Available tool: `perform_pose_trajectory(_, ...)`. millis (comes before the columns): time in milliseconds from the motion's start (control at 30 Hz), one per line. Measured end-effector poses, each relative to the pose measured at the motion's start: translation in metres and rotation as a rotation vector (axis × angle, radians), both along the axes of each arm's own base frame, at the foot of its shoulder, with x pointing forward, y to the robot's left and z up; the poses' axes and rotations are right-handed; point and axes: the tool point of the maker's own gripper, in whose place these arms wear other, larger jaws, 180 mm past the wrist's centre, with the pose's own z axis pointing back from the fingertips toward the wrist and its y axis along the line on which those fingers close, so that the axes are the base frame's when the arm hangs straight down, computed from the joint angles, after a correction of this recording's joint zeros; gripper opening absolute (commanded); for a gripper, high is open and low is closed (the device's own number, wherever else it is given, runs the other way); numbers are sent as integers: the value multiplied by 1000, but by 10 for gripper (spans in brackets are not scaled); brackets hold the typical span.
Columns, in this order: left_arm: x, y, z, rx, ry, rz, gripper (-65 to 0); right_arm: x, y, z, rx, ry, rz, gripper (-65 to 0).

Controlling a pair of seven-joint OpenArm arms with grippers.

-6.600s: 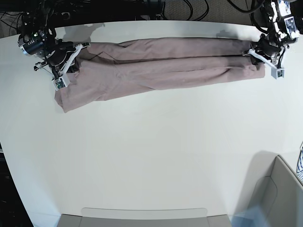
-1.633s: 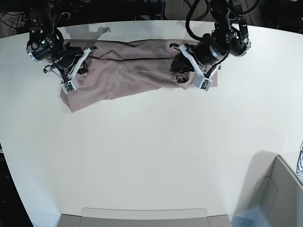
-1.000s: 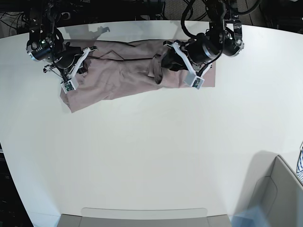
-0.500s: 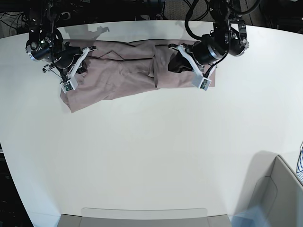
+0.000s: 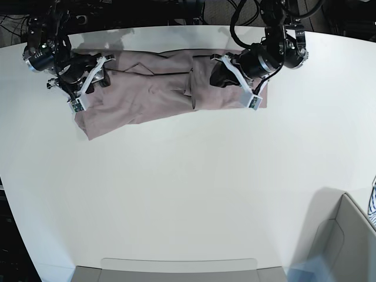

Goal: Fold the T-shirt properly
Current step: 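Fold the other strip end with the right gripper toward the left gripper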

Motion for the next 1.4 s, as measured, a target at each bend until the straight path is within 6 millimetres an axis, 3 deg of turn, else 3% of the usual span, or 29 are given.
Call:
perform_pose_trajectory(67, -3, 0, -6, -3, 23, -1, -601, -1, -10, 8, 39, -5, -19, -368)
perform_pose_trajectory(167, -4, -2, -8, -8, 29, -3, -601, 13, -54, 34, 43, -106, -164, -368)
perform_pose_trajectory(300, -4, 1, -8, 2, 26, -6, -601, 30, -89, 53, 88, -185, -291, -368)
perform_pose_trajectory(467, -3, 4, -8, 13, 25, -10, -601, 34, -119, 14, 102, -98, -244, -368)
perform_pose_trajectory(633, -4, 3, -8, 9, 26, -8, -601, 18, -132, -35, 224, 17, -275, -368)
perform_pose_trajectory(767, -4, 6, -9, 15, 26, -6, -601, 15, -130, -50, 260, 60, -290, -368)
perform_pose_trajectory(967, -3, 5, -8, 13, 25, -6, -601, 31, -109, -61, 323, 81, -257, -368)
perform_pose_trajectory(1400, -4, 6, -9, 15, 26, -7, -601, 41, -30, -70, 472, 82, -135, -369)
